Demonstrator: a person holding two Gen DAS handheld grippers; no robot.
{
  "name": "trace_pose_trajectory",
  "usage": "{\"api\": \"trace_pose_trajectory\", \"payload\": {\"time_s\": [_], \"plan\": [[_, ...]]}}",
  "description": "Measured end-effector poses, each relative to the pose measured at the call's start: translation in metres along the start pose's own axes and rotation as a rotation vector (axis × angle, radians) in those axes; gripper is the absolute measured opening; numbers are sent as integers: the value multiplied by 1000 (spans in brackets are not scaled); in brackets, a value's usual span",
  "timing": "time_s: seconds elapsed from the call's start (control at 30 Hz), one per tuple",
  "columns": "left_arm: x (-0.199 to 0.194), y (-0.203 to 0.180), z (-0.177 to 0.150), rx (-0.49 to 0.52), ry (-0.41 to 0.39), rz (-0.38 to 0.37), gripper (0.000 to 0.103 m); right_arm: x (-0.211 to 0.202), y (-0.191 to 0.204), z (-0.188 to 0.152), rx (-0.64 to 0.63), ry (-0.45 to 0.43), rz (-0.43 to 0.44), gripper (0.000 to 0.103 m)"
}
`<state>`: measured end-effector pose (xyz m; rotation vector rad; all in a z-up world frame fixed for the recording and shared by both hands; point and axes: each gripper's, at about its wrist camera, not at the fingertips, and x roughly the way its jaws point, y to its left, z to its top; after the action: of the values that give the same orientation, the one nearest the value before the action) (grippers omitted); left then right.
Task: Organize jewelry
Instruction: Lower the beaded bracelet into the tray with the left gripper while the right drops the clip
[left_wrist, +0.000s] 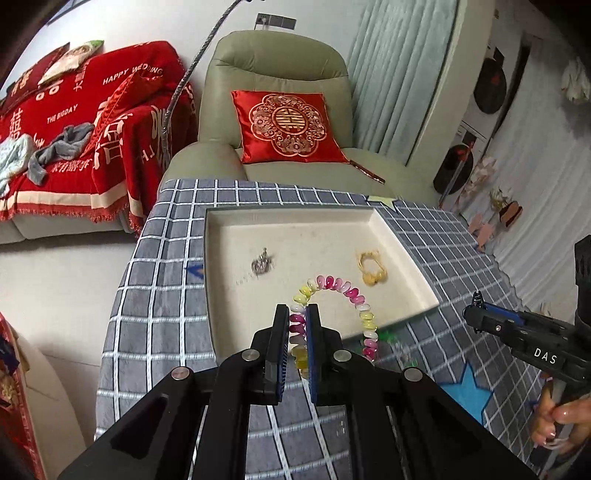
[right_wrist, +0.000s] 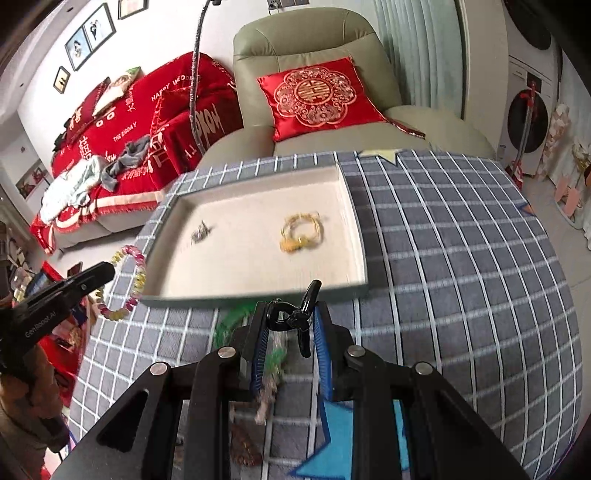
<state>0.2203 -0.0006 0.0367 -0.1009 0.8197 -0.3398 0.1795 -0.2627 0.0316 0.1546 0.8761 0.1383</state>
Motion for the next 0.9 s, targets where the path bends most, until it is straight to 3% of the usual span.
{"api": "trace_pose_trajectory", "payload": {"time_s": [0.43, 0.9], "plan": [[52, 5, 33, -4, 36, 34, 23, 51, 7, 52, -25, 19, 6, 26], [129, 7, 34, 43, 153, 118, 23, 134, -5, 87, 3, 79, -20, 26]]}}
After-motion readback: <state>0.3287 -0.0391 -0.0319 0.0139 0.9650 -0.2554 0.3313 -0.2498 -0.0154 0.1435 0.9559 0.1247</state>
